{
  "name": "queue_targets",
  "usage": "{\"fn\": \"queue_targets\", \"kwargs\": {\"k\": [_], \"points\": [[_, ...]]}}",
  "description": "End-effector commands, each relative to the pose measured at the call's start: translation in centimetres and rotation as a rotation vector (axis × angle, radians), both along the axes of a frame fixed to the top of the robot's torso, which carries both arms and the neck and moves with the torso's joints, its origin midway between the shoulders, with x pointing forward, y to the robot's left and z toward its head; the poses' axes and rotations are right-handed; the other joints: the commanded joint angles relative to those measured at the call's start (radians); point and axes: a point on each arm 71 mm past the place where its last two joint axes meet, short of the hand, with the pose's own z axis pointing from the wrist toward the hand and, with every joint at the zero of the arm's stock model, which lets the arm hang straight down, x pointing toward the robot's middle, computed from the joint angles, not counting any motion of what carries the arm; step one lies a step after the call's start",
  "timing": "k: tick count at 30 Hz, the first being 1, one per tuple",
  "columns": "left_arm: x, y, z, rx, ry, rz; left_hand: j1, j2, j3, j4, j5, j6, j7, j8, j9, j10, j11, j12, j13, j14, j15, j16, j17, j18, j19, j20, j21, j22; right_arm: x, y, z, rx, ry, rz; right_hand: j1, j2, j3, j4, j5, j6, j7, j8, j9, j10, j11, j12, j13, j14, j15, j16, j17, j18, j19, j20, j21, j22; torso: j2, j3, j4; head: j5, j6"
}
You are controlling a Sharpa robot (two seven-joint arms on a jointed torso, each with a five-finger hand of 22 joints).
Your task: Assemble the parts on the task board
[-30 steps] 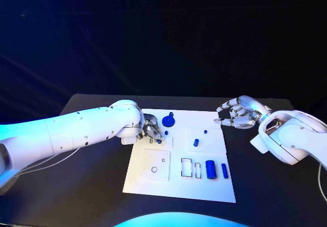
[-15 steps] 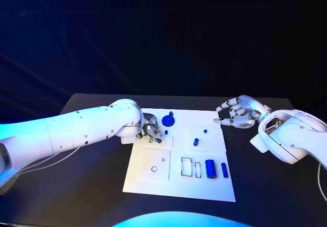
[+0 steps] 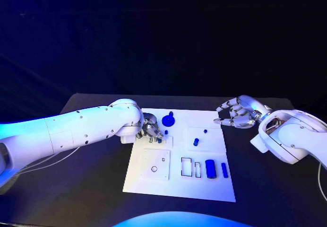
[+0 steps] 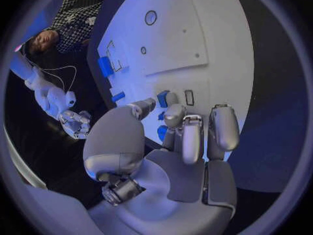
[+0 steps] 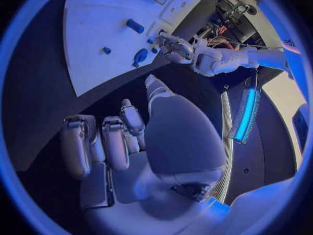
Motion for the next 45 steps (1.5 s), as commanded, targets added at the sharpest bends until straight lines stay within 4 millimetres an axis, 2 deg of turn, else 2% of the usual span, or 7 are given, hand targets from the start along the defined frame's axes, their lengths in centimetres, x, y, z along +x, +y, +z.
{"fn": "queue_targets", "kwargs": {"k": [1, 11, 19, 25, 32, 38, 45], "points": [[-0.2, -0.2, -0.2, 0.005, 0.015, -0.016, -0.008, -0.004, -0.018, 0.007, 0.002, 0.008, 0.0, -0.004, 0.002, -0.004, 0.004, 0.006, 0.0, 0.09, 0.006, -0.006, 0.208, -0.01, 0.001, 0.004, -0.003, 0.001, -0.1, 0.1, 0.0, -0.009, -0.003, 0.017, -0.011, 0.001, -0.006, 0.001, -0.005, 0.005, 0.002, 0.005, -0.002, -0.004, 0.0, -0.002, 0.001, 0.088, -0.001, -0.006, 0.207, 0.014, 0.058, 0.002, -0.004, 0.23, -0.001, 0.0001, -0.0005, 0.001, 0.0], [-0.4, 0.0, 0.0, 0.005, 0.01, -0.019, -0.004, -0.006, -0.074, 0.036, 0.002, 0.013, -0.003, -0.006, 0.009, 0.0, 0.001, 0.01, 0.006, 0.09, 0.004, -0.006, 0.209, -0.011, 0.004, 0.003, -0.003, 0.005, 0.0, 0.0, -0.1, -0.009, -0.004, 0.016, -0.013, 0.001, -0.008, 0.002, -0.006, 0.005, 0.002, 0.005, -0.002, -0.004, 0.0, -0.002, 0.0, 0.088, -0.001, -0.006, 0.207, 0.014, 0.058, 0.003, -0.004, 0.23, -0.001, -0.0004, -0.001, 0.001, 0.002], [-0.3, 0.4, 2.4, -0.053, -0.006, -0.006, 0.02, 0.002, -0.089, 0.033, 0.003, 0.006, -0.002, -0.011, 0.012, -0.014, 0.002, -0.002, -0.015, 0.086, 0.004, -0.012, 0.197, -0.006, -0.01, 0.002, -0.012, -0.015, 0.1, -0.2, -0.1, -0.011, -0.005, 0.009, -0.013, 0.001, -0.008, 0.002, -0.006, 0.005, 0.002, 0.005, -0.002, -0.004, 0.0, -0.002, 0.0, 0.088, -0.001, -0.006, 0.207, 0.014, 0.058, 0.003, -0.004, 0.23, -0.002, 0.0005, 0.0003, -0.001, 0.011], [1.2, 1.2, 5.9, -0.084, -0.061, 0.022, 0.086, 0.019, -0.141, 0.035, 0.004, -0.064, 0.034, -0.069, -0.001, -0.106, 0.034, -0.059, -0.109, 0.058, 0.031, -0.05, 0.123, 0.01, -0.074, 0.02, -0.058, -0.099, 0.3, -0.4, -0.2, -0.013, -0.006, 0.002, -0.014, 0.002, -0.01, 0.002, -0.007, 0.004, 0.002, 0.005, -0.002, -0.005, 0.0, -0.002, 0.0, 0.088, -0.001, -0.006, 0.207, 0.014, 0.057, 0.003, -0.005, 0.23, 0.0, 0.0, -0.0007, 0.002, 0.015], [3.9, 2.5, 8.9, -0.067, -0.15, 0.075, 0.131, 0.034, -0.156, 0.035, 0.004, -0.1, 0.058, -0.125, -0.036, -0.127, 0.055, -0.056, -0.119, 0.055, 0.05, -0.052, 0.117, 0.012, -0.079, 0.037, -0.065, -0.106, 0.4, -0.5, -0.2, -0.015, -0.006, -0.002, -0.014, 0.002, -0.01, 0.002, -0.007, 0.004, 0.002, 0.005, -0.002, -0.005, 0.0, -0.002, 0.0, 0.088, -0.001, -0.006, 0.207, 0.014, 0.057, 0.003, -0.005, 0.23, 0.0, 0.0008, -0.0004, 0.004, 0.021], [5.7, 2.7, 9.1, -0.031, -0.18, 0.099, 0.134, 0.032, -0.163, 0.037, 0.004, -0.105, 0.064, -0.142, -0.051, -0.134, 0.061, -0.057, -0.127, 0.055, 0.055, -0.051, 0.118, 0.012, -0.078, 0.041, -0.065, -0.105, 0.4, -0.4, -0.2, -0.015, -0.007, -0.001, -0.014, 0.002, -0.01, 0.002, -0.007, 0.004, 0.002, 0.005, -0.002, -0.005, 0.0, -0.002, 0.0, 0.088, -0.001, -0.006, 0.207, 0.014, 0.057, 0.003, -0.005, 0.23, 0.003, -0.0009, -0.0018, 0.005, 0.024], [7.1, 2.7, 7.9, 0.015, -0.162, 0.119, 0.13, 0.033, -0.167, 0.039, 0.004, -0.106, 0.066, -0.15, -0.059, -0.134, 0.063, -0.056, -0.126, 0.056, 0.057, -0.051, 0.119, 0.012, -0.076, 0.043, -0.064, -0.103, 0.3, -0.3, -0.2, -0.014, -0.006, 0.004, -0.014, 0.004, -0.011, 0.001, -0.006, 0.005, 0.002, 0.005, -0.003, -0.004, 0.0, -0.002, 0.0, 0.088, -0.001, -0.006, 0.207, 0.014, 0.058, 0.003, -0.004, 0.231, 0.002, -0.0005, -0.0012, 0.005, 0.02]]}}
